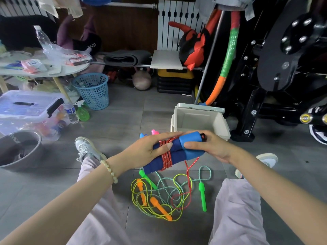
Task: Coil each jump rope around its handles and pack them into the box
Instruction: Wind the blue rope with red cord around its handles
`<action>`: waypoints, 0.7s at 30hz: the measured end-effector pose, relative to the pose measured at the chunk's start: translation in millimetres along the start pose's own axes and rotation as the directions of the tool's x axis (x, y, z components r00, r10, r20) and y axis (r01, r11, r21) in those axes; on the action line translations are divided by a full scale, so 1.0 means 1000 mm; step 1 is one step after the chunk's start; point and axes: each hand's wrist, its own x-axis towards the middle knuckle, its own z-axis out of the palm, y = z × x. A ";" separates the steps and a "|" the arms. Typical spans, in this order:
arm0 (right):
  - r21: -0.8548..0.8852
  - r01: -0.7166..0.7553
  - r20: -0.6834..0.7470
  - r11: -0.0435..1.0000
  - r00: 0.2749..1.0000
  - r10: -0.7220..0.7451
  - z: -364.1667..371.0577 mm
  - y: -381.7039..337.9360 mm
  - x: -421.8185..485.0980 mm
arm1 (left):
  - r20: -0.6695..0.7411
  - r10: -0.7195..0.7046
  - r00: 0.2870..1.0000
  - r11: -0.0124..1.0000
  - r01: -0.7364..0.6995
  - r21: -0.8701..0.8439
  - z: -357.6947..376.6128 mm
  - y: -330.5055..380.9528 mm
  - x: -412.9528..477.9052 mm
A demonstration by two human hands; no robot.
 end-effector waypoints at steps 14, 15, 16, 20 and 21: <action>0.326 -0.114 0.100 0.939 0.991 0.085 -0.005 0.009 0.003 | -0.186 -0.068 0.980 0.991 0.046 -0.123 -0.008 -0.004 0.006; 0.406 -0.101 0.073 0.908 0.994 0.078 -0.005 0.015 0.006 | -0.207 -0.070 0.976 0.991 0.045 -0.124 -0.008 -0.006 0.007; 0.482 -0.084 0.045 0.872 0.996 0.071 -0.002 0.019 0.007 | -0.234 -0.072 0.970 0.990 0.042 -0.134 -0.008 -0.008 0.010; 0.648 -0.013 -0.048 0.762 0.997 0.058 0.017 0.027 0.015 | -0.282 -0.131 0.950 0.978 0.077 -0.194 -0.003 -0.012 0.021; 0.640 -0.008 -0.056 0.768 0.997 0.057 0.022 0.026 0.016 | -0.275 -0.139 0.951 0.976 0.085 -0.200 -0.001 -0.012 0.024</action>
